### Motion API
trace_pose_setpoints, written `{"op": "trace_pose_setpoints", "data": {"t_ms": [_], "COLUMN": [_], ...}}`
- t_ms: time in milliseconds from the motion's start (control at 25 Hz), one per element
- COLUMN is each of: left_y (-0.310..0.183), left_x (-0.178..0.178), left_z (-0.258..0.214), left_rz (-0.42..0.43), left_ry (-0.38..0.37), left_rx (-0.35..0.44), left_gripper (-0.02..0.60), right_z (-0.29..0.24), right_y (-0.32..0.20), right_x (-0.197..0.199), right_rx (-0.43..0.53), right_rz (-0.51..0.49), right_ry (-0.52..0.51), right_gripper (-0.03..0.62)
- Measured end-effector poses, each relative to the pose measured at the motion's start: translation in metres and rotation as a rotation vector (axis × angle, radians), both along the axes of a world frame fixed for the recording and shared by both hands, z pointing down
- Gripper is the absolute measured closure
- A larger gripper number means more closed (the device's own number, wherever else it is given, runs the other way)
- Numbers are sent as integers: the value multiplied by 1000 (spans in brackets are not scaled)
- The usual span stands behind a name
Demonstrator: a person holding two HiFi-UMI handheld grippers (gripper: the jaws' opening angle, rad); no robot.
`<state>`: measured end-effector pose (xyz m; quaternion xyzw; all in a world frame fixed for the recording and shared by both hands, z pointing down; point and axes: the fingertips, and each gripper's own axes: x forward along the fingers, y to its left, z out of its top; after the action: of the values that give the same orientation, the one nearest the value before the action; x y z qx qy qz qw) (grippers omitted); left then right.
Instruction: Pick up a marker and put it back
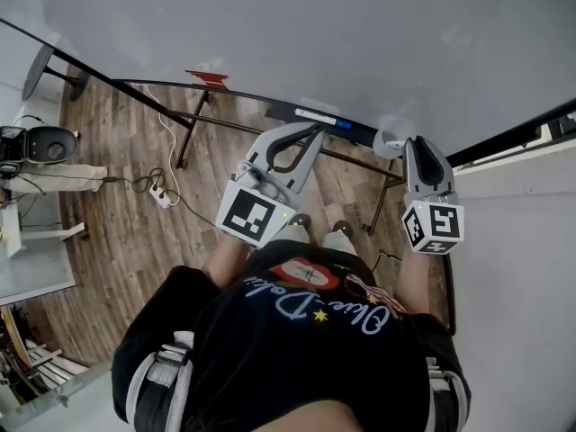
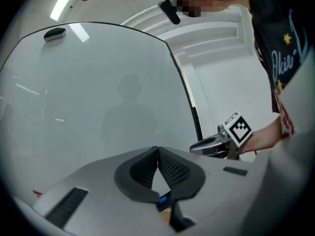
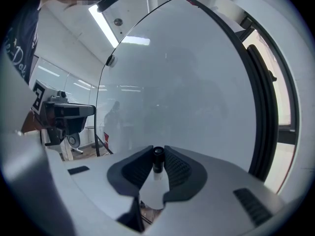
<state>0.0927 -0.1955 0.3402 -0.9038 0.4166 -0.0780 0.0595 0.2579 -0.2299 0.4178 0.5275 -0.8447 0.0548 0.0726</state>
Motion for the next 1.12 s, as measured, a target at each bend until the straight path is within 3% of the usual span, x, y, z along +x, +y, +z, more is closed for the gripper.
{"op": "trace_pose_setpoints", "data": {"t_ms": [400, 640, 1120], "left_y": [-2, -4, -7], "left_x": [8, 12, 12], "left_z": [4, 5, 0], "left_rz": [22, 32, 41], "left_ry": [-4, -7, 8], "left_rx": [-10, -7, 5], "left_gripper": [578, 578, 578], "right_z": [1, 18, 18], "right_y": [9, 13, 14], "right_x": [1, -5, -4], "right_rx": [5, -44, -38], "right_rz": [14, -4, 14], "right_ry": [-36, 1, 25], "right_gripper": [526, 525, 520]}}
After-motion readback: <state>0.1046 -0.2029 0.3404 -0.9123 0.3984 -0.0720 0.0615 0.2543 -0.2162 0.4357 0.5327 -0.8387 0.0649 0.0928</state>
